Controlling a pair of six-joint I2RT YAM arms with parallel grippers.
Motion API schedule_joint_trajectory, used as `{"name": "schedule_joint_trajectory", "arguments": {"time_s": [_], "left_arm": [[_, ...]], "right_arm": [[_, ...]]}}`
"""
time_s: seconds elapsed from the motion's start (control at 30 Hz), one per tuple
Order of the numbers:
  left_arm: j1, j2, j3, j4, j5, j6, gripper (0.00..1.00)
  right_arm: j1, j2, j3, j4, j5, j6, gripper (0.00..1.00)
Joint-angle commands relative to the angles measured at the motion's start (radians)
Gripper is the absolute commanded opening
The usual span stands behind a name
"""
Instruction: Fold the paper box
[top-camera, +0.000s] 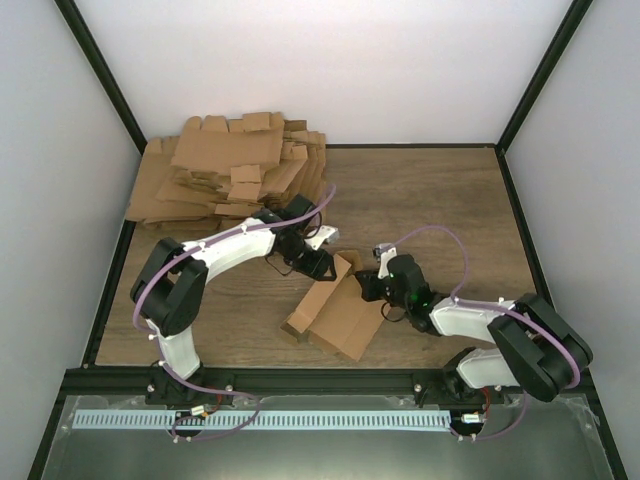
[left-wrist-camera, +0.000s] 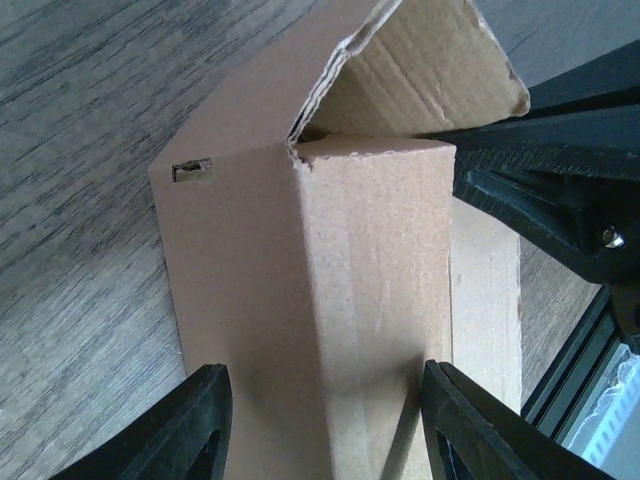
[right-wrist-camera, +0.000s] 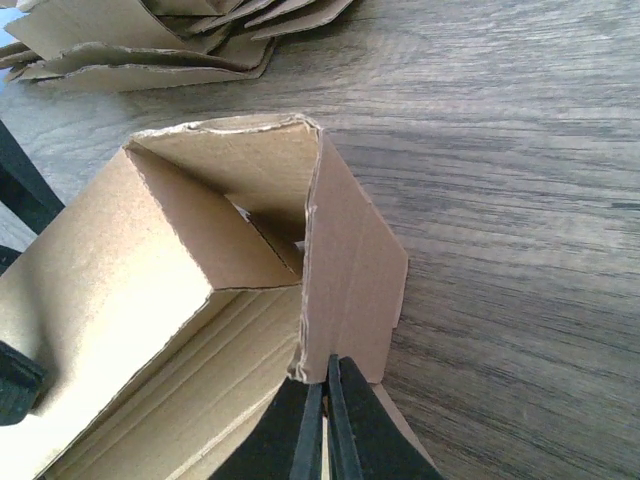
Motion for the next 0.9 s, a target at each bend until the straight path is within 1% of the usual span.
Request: {"name": "schedule_joint_trajectory", "arguments": {"time_s": [0.0, 0.13, 0.23, 0.37, 0.5, 0.63, 0.87], "left_arm": [[0.002, -0.015, -0.020, 0.048, 0.004, -0.005, 0.54], [0.002, -0.015, -0.027, 0.064, 0.019, -0.006, 0.54], [0.002, -0.021, -0.026, 0.063, 0.021, -0.004, 0.54], [0.004, -0.038, -0.020, 0.048, 0.003, -0.005, 0.61], [0.000, -0.054, -0.002, 0.003, -0.030, -0.005, 0.68], [-0.022, -0.071, 0.011, -0.040, -0.079, -0.012, 0.71], [-0.055, -0.133, 0.006, -0.072, -0.155, -0.047, 0.76]], "right_arm": [[0.018, -0.009, -0.020, 0.028, -0.032, 0.022, 0.05], [0.017, -0.007, -0.022, 0.038, -0.050, 0.018, 0.06], [0.018, -0.031, -0.007, 0.011, -0.035, -0.003, 0.08], [0.018, -0.080, 0.017, -0.038, 0.013, -0.050, 0.07], [0.018, -0.094, 0.065, -0.109, 0.031, -0.066, 0.05], [0.018, -0.091, 0.091, -0.132, 0.039, -0.048, 0.01], [0.017, -0.079, 0.114, -0.142, 0.051, -0.034, 0.01]]}}
